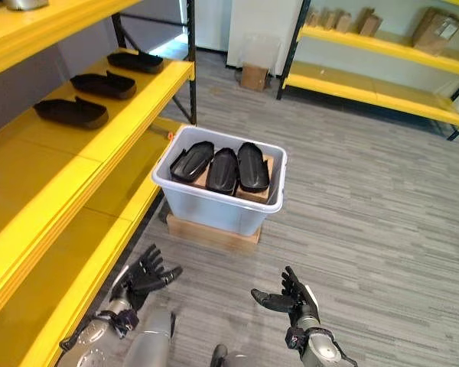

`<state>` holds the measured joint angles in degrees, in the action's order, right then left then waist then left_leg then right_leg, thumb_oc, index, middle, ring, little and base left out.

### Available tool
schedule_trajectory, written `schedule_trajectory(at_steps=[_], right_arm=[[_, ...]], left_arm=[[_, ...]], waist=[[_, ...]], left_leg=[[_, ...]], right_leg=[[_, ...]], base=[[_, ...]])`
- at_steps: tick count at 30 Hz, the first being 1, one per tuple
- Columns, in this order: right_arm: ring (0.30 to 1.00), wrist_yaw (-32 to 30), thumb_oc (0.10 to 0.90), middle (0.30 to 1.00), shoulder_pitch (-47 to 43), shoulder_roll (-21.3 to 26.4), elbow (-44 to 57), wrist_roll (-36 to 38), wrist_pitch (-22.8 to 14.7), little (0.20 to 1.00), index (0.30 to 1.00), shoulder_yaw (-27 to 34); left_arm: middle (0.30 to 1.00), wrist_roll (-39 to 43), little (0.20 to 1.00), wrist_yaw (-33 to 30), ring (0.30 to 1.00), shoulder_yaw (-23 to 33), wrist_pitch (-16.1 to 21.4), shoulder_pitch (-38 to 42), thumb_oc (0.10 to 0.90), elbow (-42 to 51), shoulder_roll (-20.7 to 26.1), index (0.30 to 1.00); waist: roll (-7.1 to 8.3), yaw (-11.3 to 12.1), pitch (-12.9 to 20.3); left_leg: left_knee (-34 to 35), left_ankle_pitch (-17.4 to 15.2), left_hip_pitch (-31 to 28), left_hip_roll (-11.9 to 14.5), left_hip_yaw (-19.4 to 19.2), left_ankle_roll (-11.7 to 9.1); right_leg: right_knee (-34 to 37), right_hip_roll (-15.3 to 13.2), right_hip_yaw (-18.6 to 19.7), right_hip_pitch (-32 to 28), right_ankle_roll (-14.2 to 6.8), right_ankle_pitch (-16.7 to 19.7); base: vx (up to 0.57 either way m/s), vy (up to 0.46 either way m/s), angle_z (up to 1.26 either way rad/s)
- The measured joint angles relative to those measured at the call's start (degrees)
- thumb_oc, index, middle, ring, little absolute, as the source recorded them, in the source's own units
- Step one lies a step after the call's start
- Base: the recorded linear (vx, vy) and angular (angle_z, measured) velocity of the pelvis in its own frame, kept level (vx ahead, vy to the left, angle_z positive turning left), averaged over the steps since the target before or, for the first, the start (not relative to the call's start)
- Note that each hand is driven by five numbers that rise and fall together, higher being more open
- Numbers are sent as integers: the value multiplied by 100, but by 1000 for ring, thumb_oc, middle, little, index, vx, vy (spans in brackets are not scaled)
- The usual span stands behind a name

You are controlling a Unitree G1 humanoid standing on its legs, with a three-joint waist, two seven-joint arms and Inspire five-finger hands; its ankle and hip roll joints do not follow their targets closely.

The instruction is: Move parts from the plastic box to the shelf.

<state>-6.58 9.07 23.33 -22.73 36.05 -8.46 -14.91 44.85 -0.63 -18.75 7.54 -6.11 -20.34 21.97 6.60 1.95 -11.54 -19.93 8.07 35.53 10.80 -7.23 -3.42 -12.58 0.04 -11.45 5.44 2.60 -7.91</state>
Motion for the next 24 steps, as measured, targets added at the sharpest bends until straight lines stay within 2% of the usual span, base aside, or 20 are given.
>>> schedule_trajectory(at_steps=[1, 2, 4, 5, 6, 7, 8, 9, 10, 11, 12, 13, 14, 16, 18, 19, 21, 23, 24], right_arm=[[1000, -105, 900, 1000, -126, 72, -97, -1, 2, 1000, 1000, 4], [1000, -118, 900, 1000, -85, 57, -128, -4, 10, 1000, 1000, -8], [1000, -105, 900, 1000, 178, 60, -120, -6, 26, 1000, 1000, -8], [1000, -94, 900, 1000, 153, 3, -118, -8, 67, 1000, 1000, 2], [1000, -87, 900, 1000, 142, -40, -37, -6, 60, 1000, 1000, 6], [1000, -94, 900, 1000, 141, -57, -1, -4, 61, 1000, 1000, 24], [1000, -100, 900, 1000, 129, -89, -1, -4, 106, 1000, 1000, 51], [1000, -97, 900, 1000, 123, -122, -1, -4, 131, 1000, 1000, 62], [1000, -76, 900, 1000, 101, -125, 3, -4, 132, 1000, 1000, 52], [1000, -22, 900, 1000, 113, -136, -5, -5, 131, 1000, 1000, -23], [1000, 3, 900, 1000, 104, -176, 79, -4, 150, 1000, 1000, -52], [1000, 33, 900, 1000, 90, -100, 190, -5, 141, 1000, 1000, -53], [1000, 72, 900, 1000, -62, -24, 273, -7, 59, 1000, 1000, -18], [1000, 39, 900, 1000, -130, -27, 280, -7, 60, 1000, 1000, 3], [1000, 55, 900, 1000, -160, -53, 281, -7, 70, 1000, 1000, -8], [1000, 69, 900, 1000, -179, -99, 280, -7, 93, 1000, 1000, -21], [1000, 68, 900, 1000, -243, -126, 271, -7, 94, 1000, 1000, -14], [1000, 45, 900, 1000, -256, -143, 256, -6, 83, 1000, 1000, 9], [1000, 34, 900, 1000, -234, -138, 232, -6, 93, 1000, 1000, -1]], left_arm=[[1000, -3, 1000, 0, 1000, -60, -7, -50, 900, -170, -135, 1000], [1000, -9, 1000, -5, 1000, -120, -29, -48, 900, -340, -147, 1000], [1000, -7, 1000, -8, 1000, -105, -76, -67, 900, -362, -139, 1000], [1000, -6, 1000, -14, 1000, -39, -73, -129, 900, -215, -102, 1000], [1000, -7, 1000, 2, 1000, 28, -67, -162, 900, -100, -91, 1000], [1000, -8, 1000, 4, 1000, 40, -66, 5, 900, -67, -92, 1000], [1000, -8, 1000, 5, 1000, 31, -66, 193, 900, -54, -90, 1000], [1000, -7, 1000, 1, 1000, 30, -64, 339, 900, -47, -94, 1000], [1000, -7, 1000, -2, 1000, 37, -60, 389, 900, 33, -87, 1000], [1000, -7, 1000, -1, 1000, 51, 19, 304, 900, 161, -23, 1000], [1000, -6, 1000, -30, 1000, 60, 17, 382, 900, 100, -11, 1000], [1000, -6, 1000, -33, 1000, 91, 39, 404, 900, 111, -60, 1000], [1000, -8, 1000, -37, 1000, 59, 46, 479, 900, 109, -57, 1000], [1000, -8, 1000, -32, 1000, 47, 50, 681, 900, 121, -38, 1000], [1000, -8, 1000, -38, 1000, 61, 67, 786, 900, 122, 7, 1000], [1000, -8, 1000, -51, 1000, 73, 73, 785, 900, 123, 105, 1000], [1000, -9, 1000, -104, 1000, 78, 82, 625, 900, 111, 189, 1000], [1000, -13, 1000, -127, 1000, 60, 67, 453, 900, 59, 182, 1000], [1000, -16, 1000, -119, 1000, 39, 32, 363, 900, 63, 182, 1000]], waist=[[-352, 80, -67], [-464, 87, -76], [-469, 40, -82], [-472, 16, -58], [-463, 7, 20], [-452, -103, 21], [-405, -109, 7], [-342, -110, 15], [-377, -119, 28], [-514, -132, 72], [-419, -169, 87], [-362, -158, 134], [-415, -193, 138], [-363, -159, 138], [-290, -49, 137], [-196, 21, 140], [-194, 99, 140], [-243, -19, 160], [-246, -74, 161]], left_leg=[[2250, -138, -497, 160, 292, -110], [2506, -223, -626, 166, 475, -100], [2440, -263, -1145, -78, 451, 33], [1882, -302, -1416, -231, 448, 216], [1593, -252, -1673, -453, 439, 319], [1513, -242, -1779, -672, 432, 314], [1545, -206, -1784, -877, 378, 393], [1723, -146, -1791, -1040, 236, 588], [2040, 25, -1882, -1085, 97, 857], [2166, 529, -2180, -860, 111, 1193], [2083, 396, -2254, -1039, 150, 1196], [1999, 270, -2261, -1111, 140, 1217], [1846, 97, -2230, -1306, 125, 1265], [1699, -89, -2198, -1497, 185, 1069], [1578, -210, -2137, -1599, 255, 1046], [1427, -364, -2140, -1665, 307, 999], [1288, -528, -2157, -1624, 301, 928], [1216, -661, -2220, -1599, 407, 938], [1249, -671, -2292, -1522, 493, 926]], right_leg=[[284, 298, 29, -196, -143, 89], [371, 395, 88, -338, -157, 76], [569, 460, 190, -663, -241, -5], [724, 496, 460, -899, -277, 0], [718, 480, 610, -881, -346, -117], [710, 484, 666, -902, -150, -80], [711, 423, 700, -904, -149, -84], [684, 340, 697, -916, -170, -97], [527, 356, 669, -919, -283, -167], [-139, 453, 649, -953, -790, -560], [-667, 86, 573, -747, -756, -917], [-716, -227, 546, -694, -739, -1013], [-416, -927, 534, -675, -926, -966], [142, -1560, 555, -817, -1158, -642], [337, -1773, 548, -816, -1189, -285], [218, -1847, 528, -794, -1247, 153], [-29, -1795, 554, -752, -1286, 191], [-1069, -1722, 663, -361, -1286, 270], [-1848, -1711, 806, 4, -1218, 405]], base=[[472, 223, -91], [547, 306, -92], [399, 293, -45], [264, 215, -82], [302, 249, -80], [279, 241, -49], [212, 196, -3], [132, 140, -4], [127, 127, -26], [134, 127, -22], [136, 119, -28], [157, 137, -5], [150, 143, 1], [130, 136, 33], [91, 108, 38], [91, 142, 25], [99, 166, 6], [119, 194, 30], [146, 158, 35]])
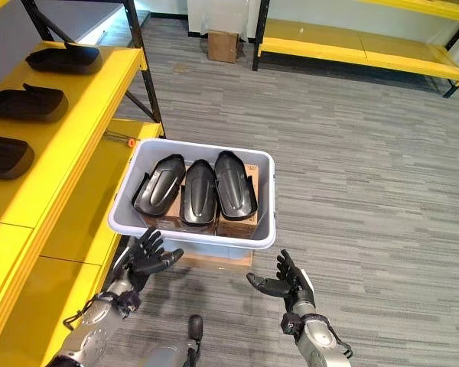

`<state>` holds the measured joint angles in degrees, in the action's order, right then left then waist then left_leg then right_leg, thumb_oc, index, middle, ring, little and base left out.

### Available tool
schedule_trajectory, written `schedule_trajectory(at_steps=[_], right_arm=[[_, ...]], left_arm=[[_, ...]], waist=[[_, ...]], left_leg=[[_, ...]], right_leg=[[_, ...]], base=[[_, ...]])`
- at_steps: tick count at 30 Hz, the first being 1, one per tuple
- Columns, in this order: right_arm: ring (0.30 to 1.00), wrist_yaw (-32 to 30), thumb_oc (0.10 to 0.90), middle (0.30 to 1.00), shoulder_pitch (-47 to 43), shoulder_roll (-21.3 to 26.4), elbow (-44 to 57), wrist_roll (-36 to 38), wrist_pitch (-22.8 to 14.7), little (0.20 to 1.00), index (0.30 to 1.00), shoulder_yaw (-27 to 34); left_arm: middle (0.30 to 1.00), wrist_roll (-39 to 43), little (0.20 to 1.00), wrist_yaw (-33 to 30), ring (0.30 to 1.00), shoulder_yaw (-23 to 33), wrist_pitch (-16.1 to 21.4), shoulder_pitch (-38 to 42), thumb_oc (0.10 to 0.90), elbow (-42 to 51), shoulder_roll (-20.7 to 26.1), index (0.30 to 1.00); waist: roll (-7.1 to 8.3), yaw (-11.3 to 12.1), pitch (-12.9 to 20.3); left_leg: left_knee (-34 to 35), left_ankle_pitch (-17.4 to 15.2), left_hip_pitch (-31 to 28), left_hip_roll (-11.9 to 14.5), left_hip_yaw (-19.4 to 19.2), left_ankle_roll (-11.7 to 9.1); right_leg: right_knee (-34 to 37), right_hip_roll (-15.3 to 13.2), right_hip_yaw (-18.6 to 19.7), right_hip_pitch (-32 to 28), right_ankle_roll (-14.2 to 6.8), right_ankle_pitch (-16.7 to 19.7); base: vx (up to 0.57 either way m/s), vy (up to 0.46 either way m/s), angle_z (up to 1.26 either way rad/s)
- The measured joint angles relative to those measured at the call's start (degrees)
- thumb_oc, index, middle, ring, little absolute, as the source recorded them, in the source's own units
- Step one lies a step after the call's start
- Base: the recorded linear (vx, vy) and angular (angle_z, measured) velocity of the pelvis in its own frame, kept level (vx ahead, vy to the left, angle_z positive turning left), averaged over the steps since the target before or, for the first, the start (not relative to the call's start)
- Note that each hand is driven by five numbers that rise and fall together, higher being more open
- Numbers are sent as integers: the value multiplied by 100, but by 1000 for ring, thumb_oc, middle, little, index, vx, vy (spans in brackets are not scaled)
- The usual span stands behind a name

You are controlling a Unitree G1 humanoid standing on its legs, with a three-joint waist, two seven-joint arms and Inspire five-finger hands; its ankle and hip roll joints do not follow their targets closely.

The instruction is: Move parts from the plastic box to the shelf.

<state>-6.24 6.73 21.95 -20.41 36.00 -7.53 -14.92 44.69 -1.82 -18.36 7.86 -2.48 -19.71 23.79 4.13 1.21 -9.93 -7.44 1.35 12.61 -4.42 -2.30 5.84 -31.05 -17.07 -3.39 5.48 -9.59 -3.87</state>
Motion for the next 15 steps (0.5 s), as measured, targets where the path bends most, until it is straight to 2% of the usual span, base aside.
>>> schedule_trajectory(at_steps=[1, 2, 4, 5, 6, 7, 8, 9, 10, 12, 13, 14, 15], right_arm=[[1000, 0, 900, 1000, 47, -24, 0, 0, 4, 1000, 1000, -5], [1000, 1, 900, 1000, 61, -41, 3, -1, 6, 1000, 1000, -11], [1000, 8, 900, 1000, 105, -57, 25, 0, 3, 1000, 1000, -10], [1000, 20, 900, 1000, 130, -62, 26, 1, 4, 1000, 1000, -14], [1000, 21, 900, 1000, 158, -70, 19, 6, 18, 1000, 1000, -37], [1000, 25, 900, 1000, 154, -69, 23, 6, 16, 1000, 1000, -56], [1000, 24, 900, 1000, 162, -67, 23, 6, 16, 1000, 1000, -82], [1000, 20, 900, 1000, 171, -84, 22, 5, 16, 1000, 1000, -121], [1000, 14, 900, 1000, 183, -97, 22, 4, 16, 1000, 1000, -132], [1000, 43, 900, 1000, 262, -102, 8, 5, 33, 1000, 1000, -151], [1000, 48, 900, 1000, 300, -128, 6, 5, 34, 1000, 1000, -157], [1000, 79, 900, 1000, 315, -124, 4, 6, 39, 1000, 1000, -173], [1000, 79, 900, 1000, 295, -52, 19, 6, 36, 1000, 1000, -161]], left_arm=[[1000, 0, 1000, -1, 1000, -3, -1, -66, 900, 0, 4, 1000], [1000, -2, 1000, -7, 1000, -5, -10, -107, 900, -4, 13, 1000], [1000, -7, 1000, -6, 1000, -9, -43, -140, 900, -4, 9, 1000], [1000, -9, 1000, -3, 1000, -5, -41, -135, 900, 3, 12, 1000], [1000, -6, 1000, -7, 1000, 18, -38, -68, 900, -5, 10, 1000], [1000, -5, 1000, -8, 1000, 26, -36, -47, 900, -20, 10, 1000], [1000, -6, 1000, -5, 1000, 33, -35, -44, 900, -21, 9, 1000], [1000, -5, 1000, -6, 1000, 81, -29, -52, 900, -19, -25, 1000], [1000, -5, 1000, -7, 1000, 86, -28, -64, 900, -20, -28, 1000], [1000, -4, 1000, -7, 1000, 72, -29, -134, 900, -34, -42, 1000], [1000, -5, 1000, -1, 1000, 68, -29, -174, 900, -32, -8, 1000], [1000, -2, 1000, -6, 1000, 118, -33, -217, 900, -33, 1, 1000], [1000, -3, 1000, 11, 1000, 149, -32, -350, 900, 26, -52, 1000]], waist=[[18, -36, -8], [8, -34, -30], [-41, -68, -33], [-84, -83, -37], [-153, -92, -78], [-212, -106, -115], [-215, -96, -116], [-171, -83, -119], [-147, -83, -115], [-45, -81, -134], [24, -76, -113], [134, -71, -111], [18, -76, -66]], left_leg=[[-34, -87, -76, -33, 48, 135], [-50, -102, -131, -40, 75, 185], [4, -84, -269, 6, 97, 201], [28, -97, -312, 25, 126, 207], [59, -139, -409, 51, 200, 148], [75, -148, -457, 103, 198, 83], [89, -119, -488, 121, 151, -86], [20, -196, -474, 78, 73, -64], [-17, -282, -509, 60, 118, -177], [-71, -317, -677, 30, 158, -250], [-94, -349, -717, 17, 194, -302], [-101, -427, -800, 52, 266, -446], [-97, -468, -826, 349, 273, -618]], right_leg=[[-407, -14, 68, 193, 33, 89], [-733, -52, 60, 348, 80, 78], [-887, -72, -307, 496, 143, -251], [-676, -18, -422, 572, 163, -360], [111, 86, -628, 701, 282, -525], [642, 128, -769, 714, 300, -544], [1162, 100, -882, 699, 257, -444], [1997, -61, -1042, 714, 122, -48], [2202, -139, -1057, 722, 142, 109], [2479, -221, -1038, 467, 144, 578], [2521, -189, -940, 312, 186, 658], [2691, -129, -978, 14, 115, 971], [2851, 169, -1115, -89, 171, 1037]], base=[[150, 155, 15], [113, 39, -2], [107, -21, 1], [165, -157, 8], [197, -222, 6], [104, -181, 4], [121, -186, -2], [105, -160, 1], [140, -211, 7], [114, -153, 20], [116, -155, 26], [87, -150, 10], [84, -184, -1]])
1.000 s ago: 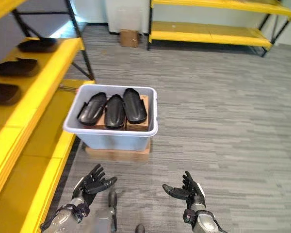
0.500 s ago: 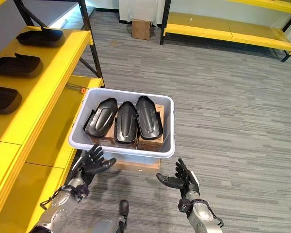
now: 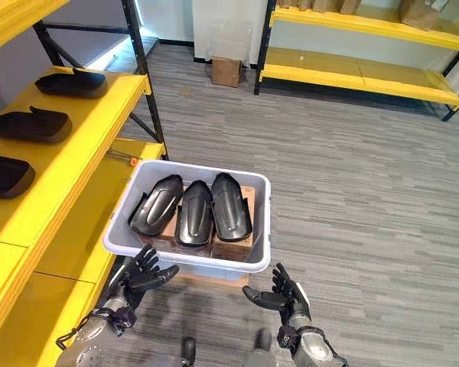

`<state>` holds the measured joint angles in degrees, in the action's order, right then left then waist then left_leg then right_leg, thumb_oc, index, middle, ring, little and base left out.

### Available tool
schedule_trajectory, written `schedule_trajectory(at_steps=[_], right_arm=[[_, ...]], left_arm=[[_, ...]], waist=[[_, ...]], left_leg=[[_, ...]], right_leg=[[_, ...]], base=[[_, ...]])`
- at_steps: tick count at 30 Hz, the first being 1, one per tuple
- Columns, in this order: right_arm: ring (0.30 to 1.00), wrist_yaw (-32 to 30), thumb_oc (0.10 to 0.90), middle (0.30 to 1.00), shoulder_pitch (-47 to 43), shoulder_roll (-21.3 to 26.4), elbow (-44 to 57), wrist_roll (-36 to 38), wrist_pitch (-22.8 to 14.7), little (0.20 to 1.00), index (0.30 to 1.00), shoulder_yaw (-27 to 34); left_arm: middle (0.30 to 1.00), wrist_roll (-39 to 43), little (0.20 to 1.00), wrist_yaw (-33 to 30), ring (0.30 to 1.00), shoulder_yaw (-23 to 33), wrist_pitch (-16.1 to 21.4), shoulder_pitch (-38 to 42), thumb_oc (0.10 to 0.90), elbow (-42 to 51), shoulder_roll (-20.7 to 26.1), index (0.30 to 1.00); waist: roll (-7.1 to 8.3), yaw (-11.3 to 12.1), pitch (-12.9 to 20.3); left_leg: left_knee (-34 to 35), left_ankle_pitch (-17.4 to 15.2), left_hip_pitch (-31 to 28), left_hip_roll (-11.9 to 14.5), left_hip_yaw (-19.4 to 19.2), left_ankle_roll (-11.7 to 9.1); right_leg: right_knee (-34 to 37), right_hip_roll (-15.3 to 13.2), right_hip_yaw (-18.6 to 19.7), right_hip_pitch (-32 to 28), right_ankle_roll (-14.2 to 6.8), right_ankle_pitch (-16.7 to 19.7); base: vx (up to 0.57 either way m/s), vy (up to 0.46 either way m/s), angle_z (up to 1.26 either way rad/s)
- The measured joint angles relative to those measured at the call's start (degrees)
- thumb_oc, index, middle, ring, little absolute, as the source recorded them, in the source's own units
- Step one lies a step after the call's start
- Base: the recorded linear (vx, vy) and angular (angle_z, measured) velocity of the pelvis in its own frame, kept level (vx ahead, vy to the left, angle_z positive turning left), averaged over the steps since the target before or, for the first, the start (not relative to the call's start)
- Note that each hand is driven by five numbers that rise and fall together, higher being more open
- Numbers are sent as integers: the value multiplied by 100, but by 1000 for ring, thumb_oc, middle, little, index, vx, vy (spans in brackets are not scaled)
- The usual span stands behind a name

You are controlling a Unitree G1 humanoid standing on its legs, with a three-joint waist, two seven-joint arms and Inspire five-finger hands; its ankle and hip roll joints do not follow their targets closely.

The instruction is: Move parts from the plastic box to the shelf.

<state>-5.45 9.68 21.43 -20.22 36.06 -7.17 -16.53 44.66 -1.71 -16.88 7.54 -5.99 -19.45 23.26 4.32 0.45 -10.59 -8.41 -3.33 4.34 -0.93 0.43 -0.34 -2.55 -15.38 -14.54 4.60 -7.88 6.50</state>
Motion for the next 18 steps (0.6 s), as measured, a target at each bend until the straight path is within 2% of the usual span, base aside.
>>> schedule_trajectory(at_steps=[2, 3, 6, 10, 13, 18], right_arm=[[1000, -2, 900, 1000, -3, 163, -1, 0, 0, 1000, 1000, 145], [1000, -19, 900, 1000, 19, 227, 0, 0, -1, 1000, 1000, 274], [1000, -37, 900, 1000, -3, 373, 0, -2, -5, 1000, 1000, 396], [1000, -22, 900, 1000, -105, 407, 5, -36, -5, 1000, 1000, 387], [1000, -7, 900, 1000, -114, 435, 78, -232, 2, 1000, 1000, 383], [1000, -117, 900, 1000, -320, 853, 828, -920, 0, 1000, 1000, 448]], left_arm=[[1000, 0, 1000, 1, 1000, -24, -6, -22, 900, -1, -83, 1000], [1000, 0, 1000, 1, 1000, -21, -6, -19, 900, 2, -195, 1000], [1000, 0, 1000, 64, 1000, -46, -12, -10, 900, 6, -326, 1000], [1000, 0, 1000, 108, 1000, -51, -12, 13, 900, 24, -405, 1000], [1000, 2, 1000, 108, 1000, -47, -12, -2, 900, 24, -401, 1000], [1000, -1, 1000, 115, 1000, 116, -16, -220, 900, 31, -405, 1000]], waist=[[-90, -34, 43], [-116, -34, 59], [-191, -75, 99], [-355, -62, 194], [-360, -23, 198], [-364, -30, 203]], left_leg=[[248, 83, -180, 418, 12, -224], [360, 114, -267, 557, -17, -273], [486, 172, -348, 749, -64, -363], [589, 209, -367, 788, -98, -418], [670, 204, -379, 784, -96, -376], [685, 213, -406, 783, -147, -371]], right_leg=[[114, 443, -48, -111, 232, -99], [197, 596, -51, -169, 280, -89], [227, 792, -49, -171, 429, -118], [183, 824, -4, -115, 423, -157], [148, 811, -1, -114, 423, -163], [165, 813, 27, -110, 426, -147]], base=[[63, -182, -17], [38, -135, -17], [23, -100, -13], [19, -65, -4], [9, -18, 1], [9, 1, -3]])
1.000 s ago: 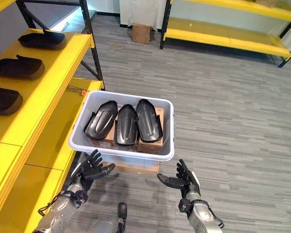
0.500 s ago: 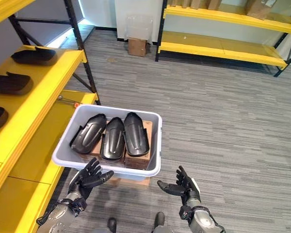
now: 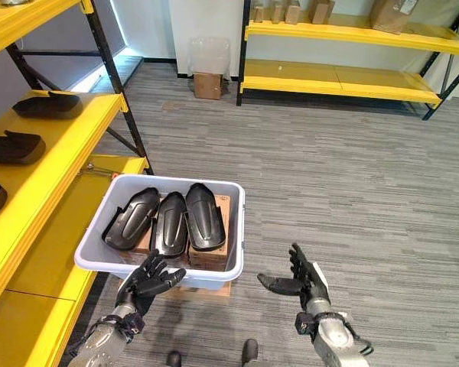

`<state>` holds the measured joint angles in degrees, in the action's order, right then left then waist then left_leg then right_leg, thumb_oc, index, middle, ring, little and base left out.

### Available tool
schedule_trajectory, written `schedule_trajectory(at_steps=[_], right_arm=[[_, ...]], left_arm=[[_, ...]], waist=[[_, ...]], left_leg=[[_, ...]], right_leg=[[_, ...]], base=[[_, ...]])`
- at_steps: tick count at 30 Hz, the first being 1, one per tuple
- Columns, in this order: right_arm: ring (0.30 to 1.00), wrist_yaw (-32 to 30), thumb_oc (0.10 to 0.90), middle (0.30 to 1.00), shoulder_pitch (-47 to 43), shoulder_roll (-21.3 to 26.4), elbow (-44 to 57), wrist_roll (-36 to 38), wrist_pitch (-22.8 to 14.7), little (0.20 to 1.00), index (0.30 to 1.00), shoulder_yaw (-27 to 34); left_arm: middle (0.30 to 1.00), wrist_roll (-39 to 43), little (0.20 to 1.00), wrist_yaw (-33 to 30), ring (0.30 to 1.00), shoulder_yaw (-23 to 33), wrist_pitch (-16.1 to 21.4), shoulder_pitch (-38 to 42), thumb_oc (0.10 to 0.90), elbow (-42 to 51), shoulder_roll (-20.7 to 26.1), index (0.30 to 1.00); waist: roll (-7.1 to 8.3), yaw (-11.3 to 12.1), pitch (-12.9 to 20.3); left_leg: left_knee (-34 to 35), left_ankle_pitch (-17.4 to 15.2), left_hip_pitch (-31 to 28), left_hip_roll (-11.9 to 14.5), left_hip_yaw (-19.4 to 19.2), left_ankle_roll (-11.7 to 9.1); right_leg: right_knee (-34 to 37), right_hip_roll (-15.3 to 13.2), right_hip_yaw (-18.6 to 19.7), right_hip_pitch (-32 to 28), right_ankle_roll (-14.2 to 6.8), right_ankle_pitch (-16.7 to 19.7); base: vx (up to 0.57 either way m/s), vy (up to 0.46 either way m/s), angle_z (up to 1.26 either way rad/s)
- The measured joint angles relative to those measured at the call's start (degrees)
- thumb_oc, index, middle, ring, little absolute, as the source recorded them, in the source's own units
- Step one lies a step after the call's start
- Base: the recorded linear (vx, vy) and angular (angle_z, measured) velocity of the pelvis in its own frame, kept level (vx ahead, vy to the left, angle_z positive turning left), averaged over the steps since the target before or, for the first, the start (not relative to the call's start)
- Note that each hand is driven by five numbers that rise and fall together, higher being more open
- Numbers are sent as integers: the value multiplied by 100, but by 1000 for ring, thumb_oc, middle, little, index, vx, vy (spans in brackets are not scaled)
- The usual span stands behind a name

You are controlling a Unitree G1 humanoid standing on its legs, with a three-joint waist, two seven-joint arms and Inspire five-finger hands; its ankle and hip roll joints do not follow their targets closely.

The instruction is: Move parts from the plastic box to the shelf.

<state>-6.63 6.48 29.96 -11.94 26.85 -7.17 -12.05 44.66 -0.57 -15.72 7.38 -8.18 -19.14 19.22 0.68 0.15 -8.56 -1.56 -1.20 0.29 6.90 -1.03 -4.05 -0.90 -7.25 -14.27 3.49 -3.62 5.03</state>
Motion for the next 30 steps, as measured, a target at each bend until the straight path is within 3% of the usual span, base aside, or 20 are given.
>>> schedule_trajectory(at_steps=[8, 11, 13, 20, 25, 30], right_arm=[[1000, -295, 900, 1000, -1689, 934, 300, -2154, 22, 1000, 1000, 83], [1000, -351, 900, 1000, -2382, 1103, 308, -2750, 19, 1000, 1000, -128], [1000, -382, 900, 1000, -3314, 1329, 81, -3191, 144, 1000, 1000, -842], [1000, -381, 900, 1000, -5035, 1120, -888, -3644, 149, 1000, 1000, -2135], [1000, -185, 900, 1000, -5412, 647, -1450, -3633, 287, 1000, 1000, -2594], [1000, 34, 900, 1000, -5535, 441, -1604, -3630, 389, 1000, 1000, -3006]], left_arm=[[1000, -2, 1000, 197, 1000, 16, -42, -206, 900, 21, 10, 1000], [1000, -2, 1000, 274, 1000, 6, -100, -198, 900, 79, 7, 1000], [1000, 4, 1000, 298, 1000, 5, -104, -197, 900, 112, 18, 1000], [1000, 17, 1000, 363, 1000, -60, -103, -144, 900, 164, 55, 1000], [1000, 26, 1000, 348, 1000, -71, -101, 22, 900, 165, 161, 1000], [1000, 198, 1000, 334, 1000, -54, -95, 253, 900, 169, 291, 1000]], waist=[[-1, 62, 9], [-6, 160, 11], [-20, 174, 7], [-20, 511, -6], [-1, 668, -297], [41, 646, -570]], left_leg=[[88, 98, -48, -5, -30, -53], [88, 99, -39, 0, -23, -53], [76, 100, -13, -6, -19, -54], [-79, 111, 376, -19, 112, -72], [-142, 115, 493, -21, 117, -78], [-243, 116, 698, -47, 120, -82]], right_leg=[[101, 14, -3, -9, 40, 88], [111, 20, -14, -10, 43, 90], [126, 15, -15, 0, 44, 98], [62, 3, -67, 291, 68, 116], [-24, -8, -60, 422, 74, 113], [-174, -54, -52, 640, 85, 96]], base=[[3, 1, 0], [-13, -2, 0], [-59, -10, 1], [-70, -3, 8], [-63, 10, 0], [-27, 20, 0]])
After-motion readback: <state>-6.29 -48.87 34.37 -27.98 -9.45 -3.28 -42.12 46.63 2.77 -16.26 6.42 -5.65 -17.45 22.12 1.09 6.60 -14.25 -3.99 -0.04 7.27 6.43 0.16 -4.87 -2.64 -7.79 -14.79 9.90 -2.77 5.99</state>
